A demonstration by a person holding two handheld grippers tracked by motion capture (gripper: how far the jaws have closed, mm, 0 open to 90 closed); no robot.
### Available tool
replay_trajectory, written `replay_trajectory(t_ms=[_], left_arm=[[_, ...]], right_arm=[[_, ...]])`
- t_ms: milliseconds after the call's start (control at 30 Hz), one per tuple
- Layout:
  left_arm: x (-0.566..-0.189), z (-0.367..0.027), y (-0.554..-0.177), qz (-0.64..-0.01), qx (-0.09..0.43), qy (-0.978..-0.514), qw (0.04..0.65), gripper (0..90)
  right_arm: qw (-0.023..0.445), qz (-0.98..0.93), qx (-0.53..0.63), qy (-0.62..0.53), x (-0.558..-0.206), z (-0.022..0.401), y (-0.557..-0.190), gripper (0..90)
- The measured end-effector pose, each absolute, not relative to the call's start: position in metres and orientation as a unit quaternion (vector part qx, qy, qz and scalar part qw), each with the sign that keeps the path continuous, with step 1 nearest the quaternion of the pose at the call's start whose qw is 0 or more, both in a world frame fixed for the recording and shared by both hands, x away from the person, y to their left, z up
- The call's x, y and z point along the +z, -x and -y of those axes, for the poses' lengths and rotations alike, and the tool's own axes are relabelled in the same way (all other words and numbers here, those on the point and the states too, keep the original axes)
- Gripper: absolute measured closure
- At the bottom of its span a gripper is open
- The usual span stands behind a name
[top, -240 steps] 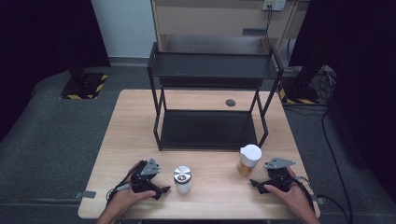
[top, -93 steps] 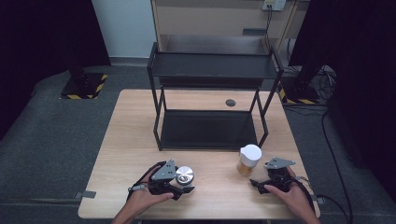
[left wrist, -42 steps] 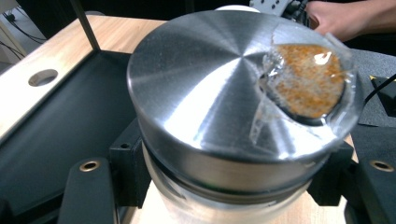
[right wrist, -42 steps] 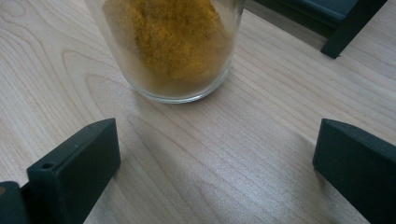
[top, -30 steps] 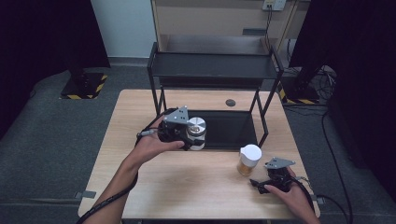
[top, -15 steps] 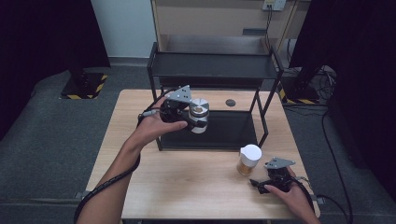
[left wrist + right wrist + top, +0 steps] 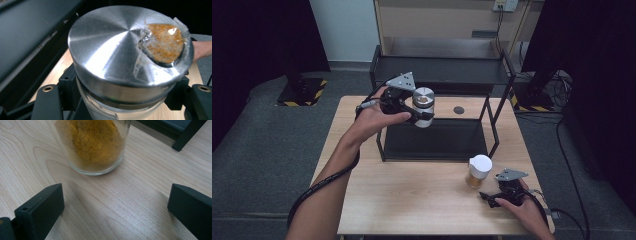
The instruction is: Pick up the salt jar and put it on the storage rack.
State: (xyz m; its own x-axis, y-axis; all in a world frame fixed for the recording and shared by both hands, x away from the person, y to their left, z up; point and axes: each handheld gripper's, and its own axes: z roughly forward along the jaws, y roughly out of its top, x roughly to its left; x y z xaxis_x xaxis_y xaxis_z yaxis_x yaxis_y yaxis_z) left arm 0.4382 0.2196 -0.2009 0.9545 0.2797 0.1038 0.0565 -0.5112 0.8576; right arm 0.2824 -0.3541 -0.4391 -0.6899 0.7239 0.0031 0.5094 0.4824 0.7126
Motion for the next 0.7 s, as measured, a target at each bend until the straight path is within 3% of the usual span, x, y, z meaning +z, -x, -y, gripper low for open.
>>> replay_trajectory(t_ms=[700], left_arm=[[-0.144, -0.222, -0.442, -0.104, 0.132, -0.856, 0.490, 29.8]], right_arm=[[0.150, -0.848, 0.355, -0.364, -0.439, 0.354, -0.282, 1.5]])
